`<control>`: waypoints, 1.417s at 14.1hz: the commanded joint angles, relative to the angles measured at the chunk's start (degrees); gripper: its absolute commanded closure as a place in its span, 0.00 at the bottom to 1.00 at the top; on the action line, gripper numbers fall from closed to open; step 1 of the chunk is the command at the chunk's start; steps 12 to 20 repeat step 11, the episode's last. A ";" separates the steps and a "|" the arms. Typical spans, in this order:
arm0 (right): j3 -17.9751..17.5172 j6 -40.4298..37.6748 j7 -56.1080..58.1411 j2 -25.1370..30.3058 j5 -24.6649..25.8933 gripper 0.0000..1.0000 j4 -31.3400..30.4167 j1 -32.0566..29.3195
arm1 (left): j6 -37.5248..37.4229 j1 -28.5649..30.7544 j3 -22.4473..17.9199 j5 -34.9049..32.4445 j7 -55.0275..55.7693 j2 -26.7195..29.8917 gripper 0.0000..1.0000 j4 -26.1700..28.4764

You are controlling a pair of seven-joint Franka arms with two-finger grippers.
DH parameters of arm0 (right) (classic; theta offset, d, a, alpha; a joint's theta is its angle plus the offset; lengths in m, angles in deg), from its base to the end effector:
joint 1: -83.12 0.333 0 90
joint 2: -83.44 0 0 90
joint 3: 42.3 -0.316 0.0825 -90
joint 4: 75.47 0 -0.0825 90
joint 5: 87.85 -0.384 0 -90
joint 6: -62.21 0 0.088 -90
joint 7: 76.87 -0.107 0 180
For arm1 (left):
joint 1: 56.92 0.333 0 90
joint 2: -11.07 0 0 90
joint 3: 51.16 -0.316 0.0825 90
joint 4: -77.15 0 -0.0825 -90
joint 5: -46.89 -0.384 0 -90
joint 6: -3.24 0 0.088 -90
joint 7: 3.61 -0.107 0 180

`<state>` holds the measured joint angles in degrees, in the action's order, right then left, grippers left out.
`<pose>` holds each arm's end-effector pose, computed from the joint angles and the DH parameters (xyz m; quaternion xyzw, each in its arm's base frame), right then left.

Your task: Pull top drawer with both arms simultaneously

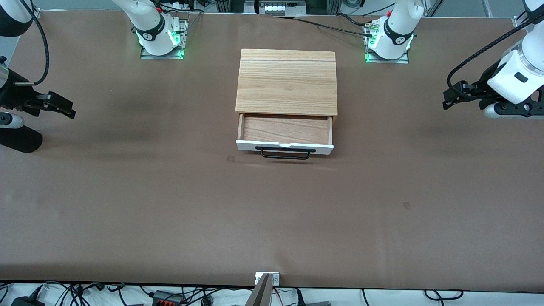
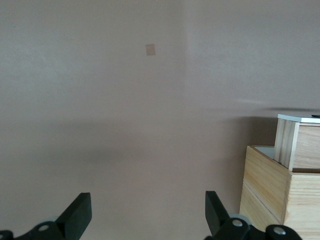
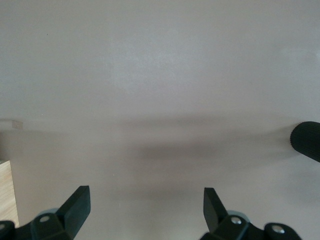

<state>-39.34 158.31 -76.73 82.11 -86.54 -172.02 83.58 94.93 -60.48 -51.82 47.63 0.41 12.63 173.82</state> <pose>0.5655 -0.0266 0.5664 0.9996 -0.0192 -0.0158 0.0116 0.5444 -0.0288 0.5870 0.9995 0.0101 -0.0302 0.0048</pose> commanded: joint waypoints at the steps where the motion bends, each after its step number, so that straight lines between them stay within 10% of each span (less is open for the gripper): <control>1: -0.23 -0.04 -0.05 0.54 0.80 0.00 -0.22 0.24 | -0.90 1.09 -0.12 0.67 -1.74 -0.94 0.00 -1.93; 20: -0.23 0.58 -0.05 1.06 0.89 0.00 -1.01 0.24 | -1.08 1.10 0.40 0.23 -1.47 -1.12 0.00 -2.01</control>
